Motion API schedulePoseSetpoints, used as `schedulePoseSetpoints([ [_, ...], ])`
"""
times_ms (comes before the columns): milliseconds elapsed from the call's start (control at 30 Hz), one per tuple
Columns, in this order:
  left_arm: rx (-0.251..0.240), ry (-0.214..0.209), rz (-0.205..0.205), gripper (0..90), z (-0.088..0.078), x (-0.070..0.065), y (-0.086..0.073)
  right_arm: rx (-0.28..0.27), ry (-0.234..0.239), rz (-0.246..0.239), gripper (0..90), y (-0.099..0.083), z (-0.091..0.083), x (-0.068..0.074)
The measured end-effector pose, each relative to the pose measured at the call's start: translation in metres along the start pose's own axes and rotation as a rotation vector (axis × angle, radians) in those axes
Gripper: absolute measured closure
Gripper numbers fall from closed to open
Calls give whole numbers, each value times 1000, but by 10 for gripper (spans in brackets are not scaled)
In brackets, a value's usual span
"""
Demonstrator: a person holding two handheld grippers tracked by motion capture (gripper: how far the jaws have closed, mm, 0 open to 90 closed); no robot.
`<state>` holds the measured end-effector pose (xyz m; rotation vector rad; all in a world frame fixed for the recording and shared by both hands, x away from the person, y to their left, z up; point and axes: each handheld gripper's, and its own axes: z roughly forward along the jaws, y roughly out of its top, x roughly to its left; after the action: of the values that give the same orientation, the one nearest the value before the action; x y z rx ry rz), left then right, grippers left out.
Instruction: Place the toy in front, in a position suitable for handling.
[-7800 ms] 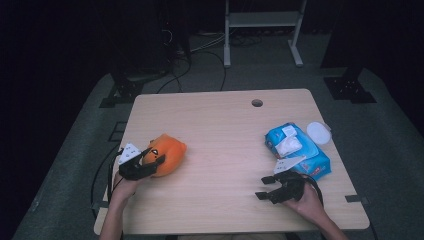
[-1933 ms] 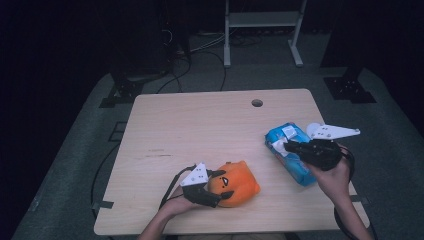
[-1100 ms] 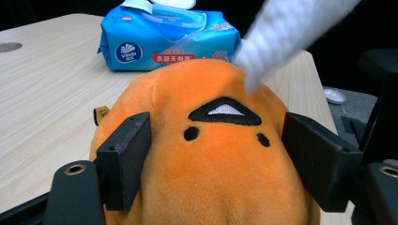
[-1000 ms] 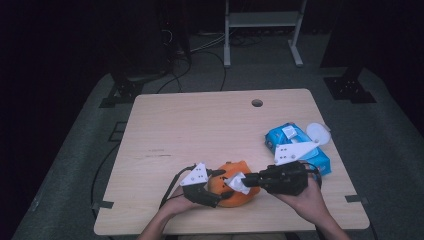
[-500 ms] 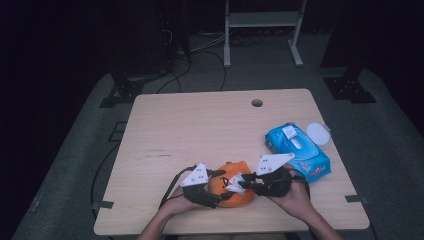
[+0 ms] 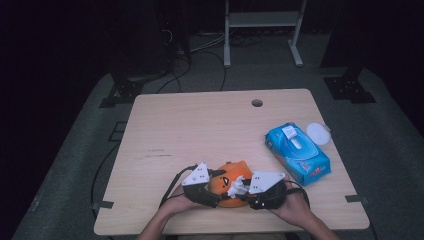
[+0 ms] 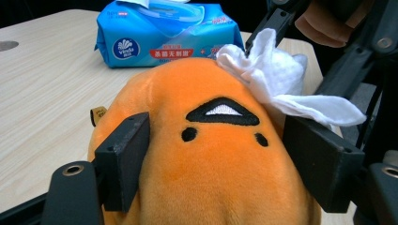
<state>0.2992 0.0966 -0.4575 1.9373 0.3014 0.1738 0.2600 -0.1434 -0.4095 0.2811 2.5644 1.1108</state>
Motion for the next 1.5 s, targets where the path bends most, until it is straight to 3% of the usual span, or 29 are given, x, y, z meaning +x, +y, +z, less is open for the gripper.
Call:
schedulePoseSetpoints([
  [100, -2, -6, -5, 254, -1, 1, 0, 11, -39, 6, 688, 1, 2, 2],
  [200, 2, -5, 1, 254, 0, 0, 0, 19, -14, 51, 779, 2, -1, -4],
  [267, -3, -8, -3, 253, 0, 0, 0, 11, 1, 83, 791, 2, -5, -10],
  [400, 0, -9, 8, 252, -1, 0, 1, -17, -20, 137, 793, -2, -12, -27],
  [500, 14, -8, 23, 206, -3, 0, 6, -3, 39, 211, 796, -8, -7, -40],
  [567, 36, -8, 33, 157, -8, 0, 13, 19, 60, 217, 799, -10, -2, -41],
  [700, 58, -4, -3, 136, -16, 1, 16, 21, 67, 229, 802, -11, -1, -39],
  [767, 75, 8, 19, 207, -18, 2, 13, 16, 77, 242, 804, -13, 0, -40],
  [933, 80, 12, 9, 302, -20, 11, 12, 27, 79, 246, 810, -12, -1, -37],
  [1033, 72, 48, -30, 305, -24, 20, 8, 29, 90, 240, 812, -10, 0, -32],
  [1133, 63, 113, -82, 322, -30, 27, 6, 31, 112, 235, 814, -7, 3, -26],
  [1233, 38, 65, -58, 302, -29, 25, 7, 35, 99, 221, 813, -5, 7, -22],
  [1267, 30, 25, -61, 269, -25, 24, 7, 30, 98, 224, 812, -5, 7, -23],
  [1300, 36, 13, -46, 228, -22, 23, 6, 24, 101, 233, 812, -6, 7, -25],
  [1333, 44, 8, -27, 222, -20, 21, 5, 23, 97, 238, 812, -6, 6, -26],
  [1500, 80, 1, -27, 331, -20, 17, 6, 32, 58, 243, 812, -11, -3, -33],
])
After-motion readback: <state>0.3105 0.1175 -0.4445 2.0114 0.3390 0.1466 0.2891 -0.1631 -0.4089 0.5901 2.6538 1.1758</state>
